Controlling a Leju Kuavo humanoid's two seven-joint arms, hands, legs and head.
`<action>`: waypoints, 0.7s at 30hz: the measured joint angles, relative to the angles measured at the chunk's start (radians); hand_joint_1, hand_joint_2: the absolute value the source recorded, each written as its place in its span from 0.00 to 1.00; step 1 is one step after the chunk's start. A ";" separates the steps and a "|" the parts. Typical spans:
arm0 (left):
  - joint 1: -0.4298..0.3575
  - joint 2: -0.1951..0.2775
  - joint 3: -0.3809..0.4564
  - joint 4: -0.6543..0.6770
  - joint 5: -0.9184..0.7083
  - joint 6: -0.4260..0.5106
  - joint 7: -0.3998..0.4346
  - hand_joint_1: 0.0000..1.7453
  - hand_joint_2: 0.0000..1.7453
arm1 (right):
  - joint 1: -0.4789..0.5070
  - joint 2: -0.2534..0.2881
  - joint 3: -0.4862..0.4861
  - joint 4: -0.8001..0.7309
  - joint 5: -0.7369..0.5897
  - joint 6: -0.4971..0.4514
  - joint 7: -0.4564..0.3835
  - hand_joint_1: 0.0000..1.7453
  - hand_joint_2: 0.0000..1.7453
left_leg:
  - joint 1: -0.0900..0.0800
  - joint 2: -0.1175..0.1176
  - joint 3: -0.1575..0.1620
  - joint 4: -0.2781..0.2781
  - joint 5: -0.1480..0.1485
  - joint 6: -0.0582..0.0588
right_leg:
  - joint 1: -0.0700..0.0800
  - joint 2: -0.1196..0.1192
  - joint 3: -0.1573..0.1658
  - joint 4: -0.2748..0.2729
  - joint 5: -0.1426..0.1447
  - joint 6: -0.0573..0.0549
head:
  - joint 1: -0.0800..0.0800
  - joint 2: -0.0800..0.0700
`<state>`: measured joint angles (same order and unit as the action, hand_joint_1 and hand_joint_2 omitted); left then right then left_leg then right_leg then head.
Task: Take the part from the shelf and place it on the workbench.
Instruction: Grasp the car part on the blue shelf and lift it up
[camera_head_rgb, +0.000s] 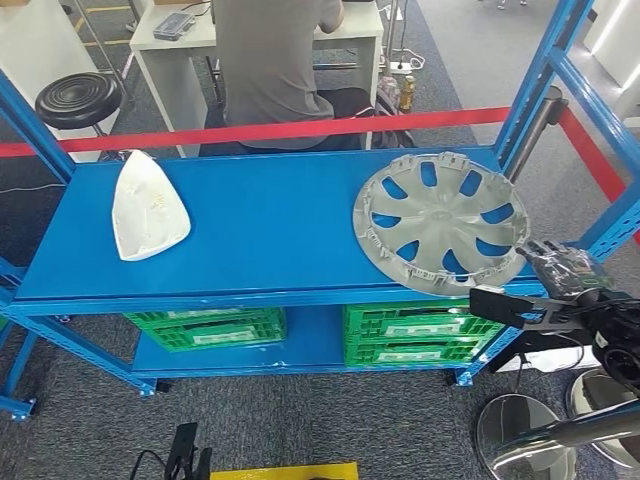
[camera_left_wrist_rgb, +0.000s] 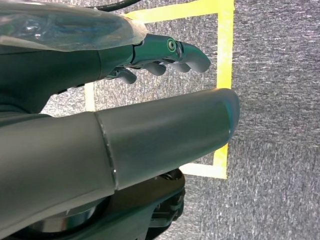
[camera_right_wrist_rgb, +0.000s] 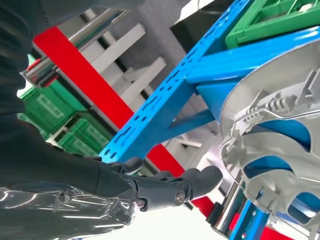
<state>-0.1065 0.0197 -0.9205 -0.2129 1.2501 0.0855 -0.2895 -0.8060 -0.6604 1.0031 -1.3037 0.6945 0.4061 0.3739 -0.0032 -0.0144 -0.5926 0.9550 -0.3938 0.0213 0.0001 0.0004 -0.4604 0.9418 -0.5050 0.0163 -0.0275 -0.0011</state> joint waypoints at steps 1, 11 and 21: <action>0.000 0.000 0.000 0.000 0.000 0.000 0.000 0.00 0.00 | -0.006 0.008 0.008 0.014 0.009 -0.011 -0.012 0.00 1.00 | 0.000 0.000 0.000 0.000 0.000 0.000 | 0.000 0.000 0.000 0.000 0.000 0.000 | 0.000 0.000; -0.003 0.000 0.000 0.000 -0.002 0.000 -0.002 0.00 0.00 | -0.050 0.117 0.071 0.180 0.073 -0.117 -0.107 0.00 1.00 | 0.000 0.000 0.000 -0.001 0.001 -0.002 | 0.000 0.000 0.000 0.000 0.000 -0.001 | 0.000 0.000; -0.012 0.002 0.000 0.000 -0.014 0.000 0.000 0.00 0.00 | -0.052 0.211 0.096 0.306 0.105 -0.171 -0.144 0.00 1.00 | 0.001 0.000 0.000 -0.001 0.001 -0.002 | 0.000 0.000 0.000 0.000 0.001 -0.001 | 0.000 0.000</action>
<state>-0.1182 0.0219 -0.9206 -0.2129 1.2357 0.0855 -0.2900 -0.8579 -0.4492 1.0993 -0.9977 0.7997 0.2350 0.2295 -0.0019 -0.0147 -0.5921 0.9539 -0.3925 0.0196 0.0002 0.0001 -0.4609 0.9419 -0.5044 0.0155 -0.0275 -0.0011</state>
